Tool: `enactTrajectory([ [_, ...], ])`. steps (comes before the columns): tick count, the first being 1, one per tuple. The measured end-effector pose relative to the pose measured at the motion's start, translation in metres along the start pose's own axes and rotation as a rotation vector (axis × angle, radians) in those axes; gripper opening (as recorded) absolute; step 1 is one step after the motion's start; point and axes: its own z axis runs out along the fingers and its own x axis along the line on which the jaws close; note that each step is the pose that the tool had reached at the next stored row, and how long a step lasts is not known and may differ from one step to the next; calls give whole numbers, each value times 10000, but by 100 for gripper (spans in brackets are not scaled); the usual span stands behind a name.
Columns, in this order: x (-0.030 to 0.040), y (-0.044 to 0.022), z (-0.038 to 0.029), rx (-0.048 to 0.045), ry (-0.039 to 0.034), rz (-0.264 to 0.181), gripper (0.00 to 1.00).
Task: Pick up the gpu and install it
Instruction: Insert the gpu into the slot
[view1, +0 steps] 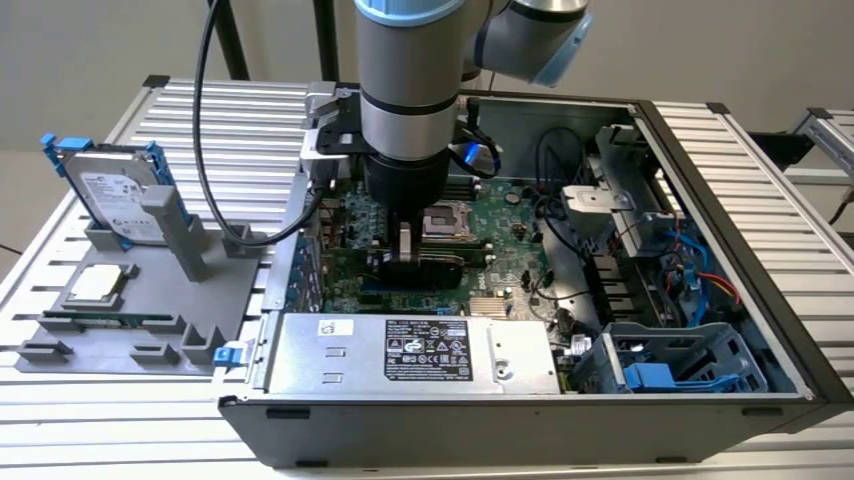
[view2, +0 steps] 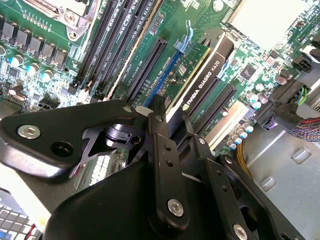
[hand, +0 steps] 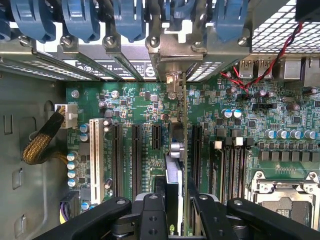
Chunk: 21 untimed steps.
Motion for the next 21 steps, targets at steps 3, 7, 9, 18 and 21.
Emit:
enactTrajectory([
  [3,0,0,0,0,0,-1,0],
  [7,0,0,0,0,1,0,0],
  [9,0,0,-2,0,0,-1,0],
  [18,1,-7,-135,1,-3,1,0],
  [21,8,-64,-136,-28,0,2,0],
])
